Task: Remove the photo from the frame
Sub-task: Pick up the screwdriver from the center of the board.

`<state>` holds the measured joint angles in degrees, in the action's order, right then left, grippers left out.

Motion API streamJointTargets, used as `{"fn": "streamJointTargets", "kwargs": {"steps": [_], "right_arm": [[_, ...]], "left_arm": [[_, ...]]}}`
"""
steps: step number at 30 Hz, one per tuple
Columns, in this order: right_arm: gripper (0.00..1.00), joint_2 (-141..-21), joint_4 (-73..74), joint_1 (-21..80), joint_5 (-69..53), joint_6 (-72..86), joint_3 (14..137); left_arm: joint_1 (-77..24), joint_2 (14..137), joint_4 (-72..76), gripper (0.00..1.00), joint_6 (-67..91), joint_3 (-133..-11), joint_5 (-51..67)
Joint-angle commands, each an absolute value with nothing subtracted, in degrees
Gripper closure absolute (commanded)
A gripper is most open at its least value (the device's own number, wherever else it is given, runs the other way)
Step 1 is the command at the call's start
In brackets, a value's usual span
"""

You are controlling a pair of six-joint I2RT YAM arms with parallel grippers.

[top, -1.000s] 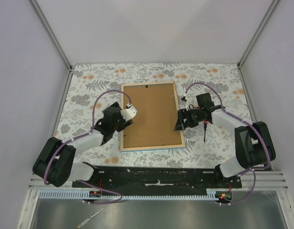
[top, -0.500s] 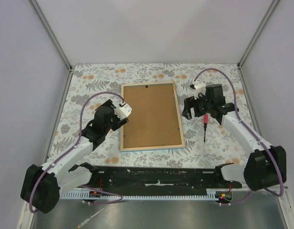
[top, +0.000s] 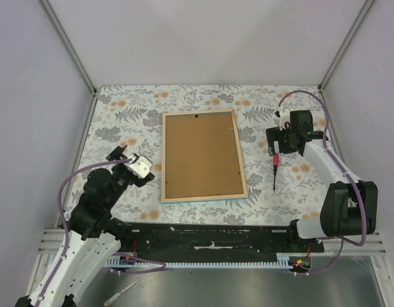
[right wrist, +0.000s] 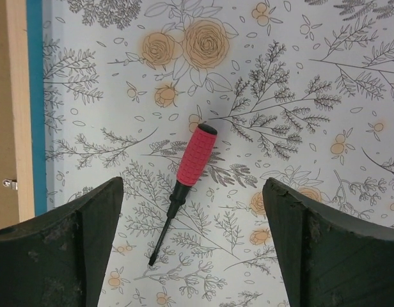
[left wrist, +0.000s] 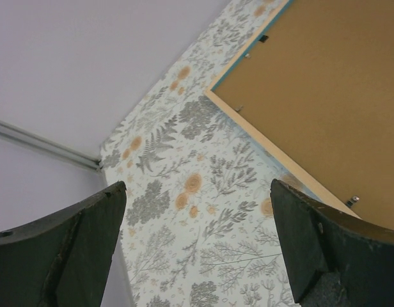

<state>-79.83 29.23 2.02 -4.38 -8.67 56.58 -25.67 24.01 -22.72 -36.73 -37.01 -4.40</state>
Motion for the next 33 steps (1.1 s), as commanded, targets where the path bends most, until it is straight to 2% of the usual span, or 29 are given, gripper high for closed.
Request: {"fn": "streamJointTargets", "kwargs": {"steps": [1,15,33], "right_arm": [[0.04,-81.73,30.32,0.88,-2.63,-9.76,59.5],[0.13,-95.09,33.31,-2.37,-4.31,-8.09,62.84],[0.3,-100.37,33.84,-0.35,-3.17,-7.91,63.81]], "left_arm": [[-23.3,20.4,-26.02,0.0,-31.74,-31.91,6.66],[-20.83,15.82,-25.4,0.0,-30.15,-28.75,10.63],[-18.64,19.68,-25.75,0.0,-29.8,-29.18,13.27]]}}
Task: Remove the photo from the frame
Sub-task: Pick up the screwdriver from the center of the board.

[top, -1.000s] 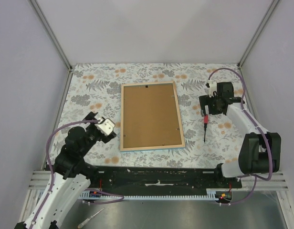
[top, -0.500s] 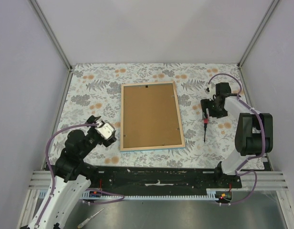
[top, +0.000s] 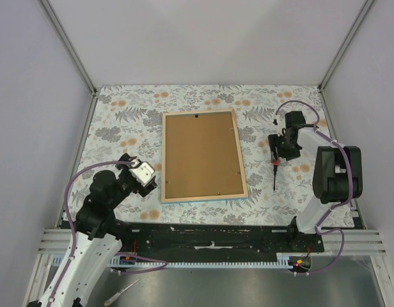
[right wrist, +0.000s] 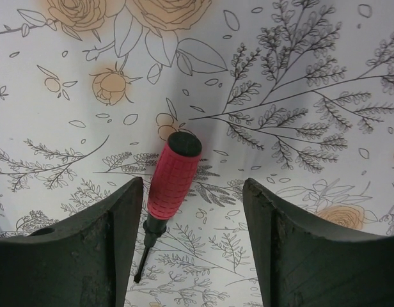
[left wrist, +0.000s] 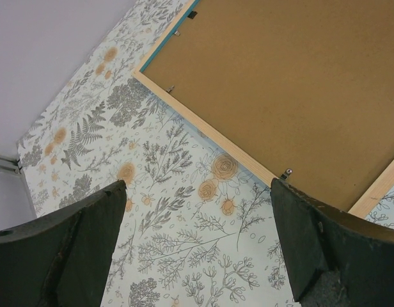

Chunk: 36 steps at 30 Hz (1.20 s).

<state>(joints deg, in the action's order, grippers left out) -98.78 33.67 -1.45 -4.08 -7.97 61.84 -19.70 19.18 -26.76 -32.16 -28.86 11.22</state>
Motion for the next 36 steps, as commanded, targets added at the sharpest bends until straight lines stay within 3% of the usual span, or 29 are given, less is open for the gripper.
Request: {"fn": "streamJointTargets", "kwargs": {"steps": [1,13,17,19,29,36], "right_arm": [[0.3,-100.72,33.75,-0.26,-2.9,-7.91,63.9],[0.65,-101.51,34.8,1.93,-4.83,-8.0,64.34],[0.85,-102.04,35.24,1.85,-5.36,-7.91,64.34],[1.0,-101.25,35.07,1.93,-4.83,-7.56,64.34],[1.0,-91.42,32.53,-1.47,-15.72,-6.33,62.5],[1.0,-85.17,29.53,-7.73,-22.84,-4.75,59.94]], "left_arm": [[-18.46,19.86,-25.75,0.0,-29.79,-29.35,13.36],[-16.44,24.16,-25.23,0.0,-29.97,-30.58,14.68],[-16.35,22.95,-24.78,0.0,-29.8,-29.36,14.15],[-16.35,22.24,-25.13,0.0,-29.88,-29.0,14.41],[-16.52,24.95,-22.6,0.0,-29.71,-30.06,13.89],[-16.52,37.16,-22.67,0.0,-30.5,-37.69,12.13]]}}
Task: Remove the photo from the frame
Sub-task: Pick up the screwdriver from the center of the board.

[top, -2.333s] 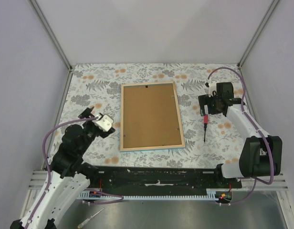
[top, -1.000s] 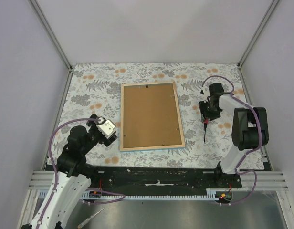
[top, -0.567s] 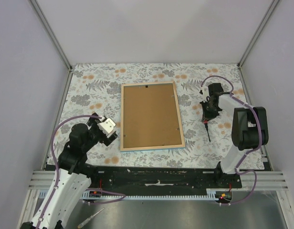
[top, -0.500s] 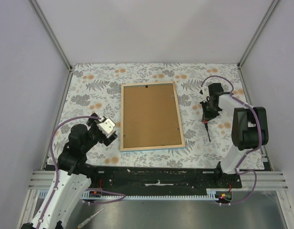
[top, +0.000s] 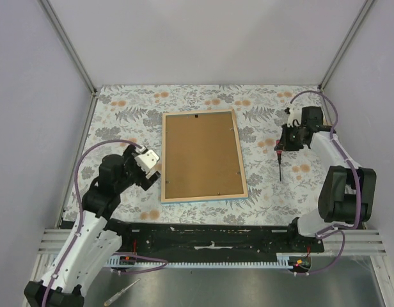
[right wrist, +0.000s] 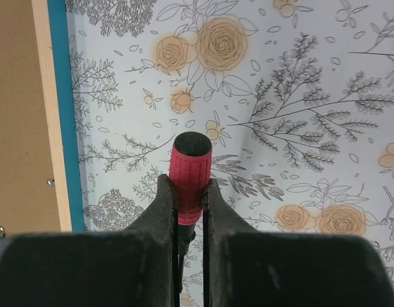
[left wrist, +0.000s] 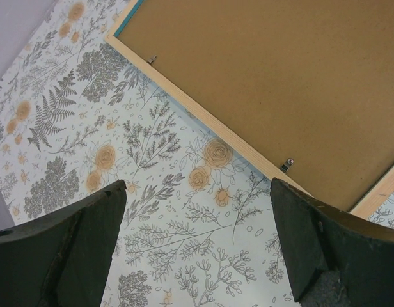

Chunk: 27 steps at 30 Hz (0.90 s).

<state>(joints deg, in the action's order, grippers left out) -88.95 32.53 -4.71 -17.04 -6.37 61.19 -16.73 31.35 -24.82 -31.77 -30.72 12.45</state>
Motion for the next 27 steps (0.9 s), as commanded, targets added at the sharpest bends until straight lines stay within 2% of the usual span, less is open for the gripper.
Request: {"fn": "streamJointTargets", "kwargs": {"steps": [1,11,17,22,27], "right_arm": [[1.0,-83.86,29.1,-8.52,-23.81,-4.49,59.59],[1.0,-69.79,21.71,-9.49,-30.4,2.28,58.26],[1.0,-67.24,17.59,-9.49,-38.04,11.66,64.77],[1.0,-66.53,2.14,-9.4,-46.22,26.78,63.02],[1.0,-65.74,-14.2,-9.32,-47.02,38.56,54.51]], "left_arm": [[-16.52,39.0,-23.02,0.0,-30.5,-40.32,12.3],[-18.89,58.78,-26.72,0.0,-24.27,-61.95,24.69],[-30.92,69.16,-23.65,0.0,-22.85,-66.09,23.81],[-32.78,74.61,-16.36,0.0,-19.34,-66.7,34.96],[-33.75,82.69,-14.24,0.0,-15.13,-72.15,45.16]]}}
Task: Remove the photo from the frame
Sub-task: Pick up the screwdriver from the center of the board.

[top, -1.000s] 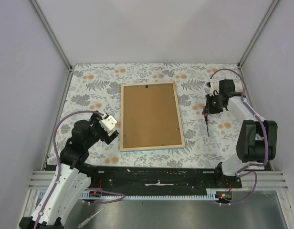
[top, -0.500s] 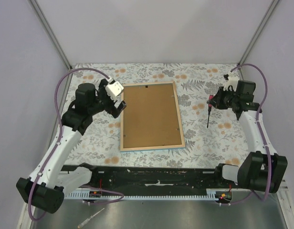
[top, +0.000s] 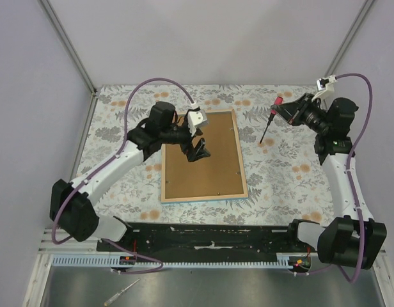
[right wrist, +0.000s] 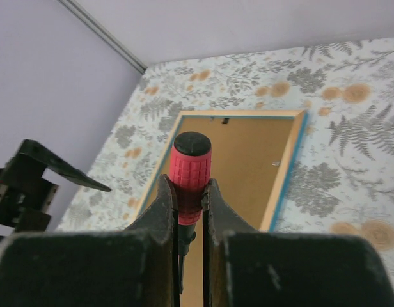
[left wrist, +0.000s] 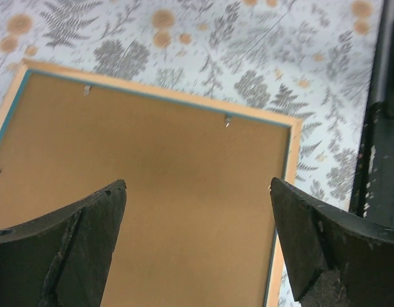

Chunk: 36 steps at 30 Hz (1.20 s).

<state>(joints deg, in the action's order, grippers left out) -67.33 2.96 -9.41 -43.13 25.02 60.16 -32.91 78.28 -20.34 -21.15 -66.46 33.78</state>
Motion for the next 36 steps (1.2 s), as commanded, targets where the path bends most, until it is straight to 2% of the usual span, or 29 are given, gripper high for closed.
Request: {"fn": "streamJointTargets", "kwargs": {"steps": [1,5,16,36], "right_arm": [[1.0,-65.39,-17.63,-9.23,-47.02,41.72,51.8],[1.0,-64.95,-31.09,-9.32,-47.19,50.35,42.2],[1.0,-63.89,-36.47,-4.84,-45.27,52.12,37.44],[1.0,-68.9,-42.18,4.83,-45.09,51.24,36.3]], "left_arm": [[-33.75,84.18,-13.46,0.0,-13.29,-72.77,47.09],[-34.36,89.28,-6.7,0.0,-4.68,-72.95,54.57],[-36.91,96.94,4.57,0.0,12.03,-74.0,56.86],[-39.64,98.87,6.68,0.0,14.85,-73.39,56.6]]}}
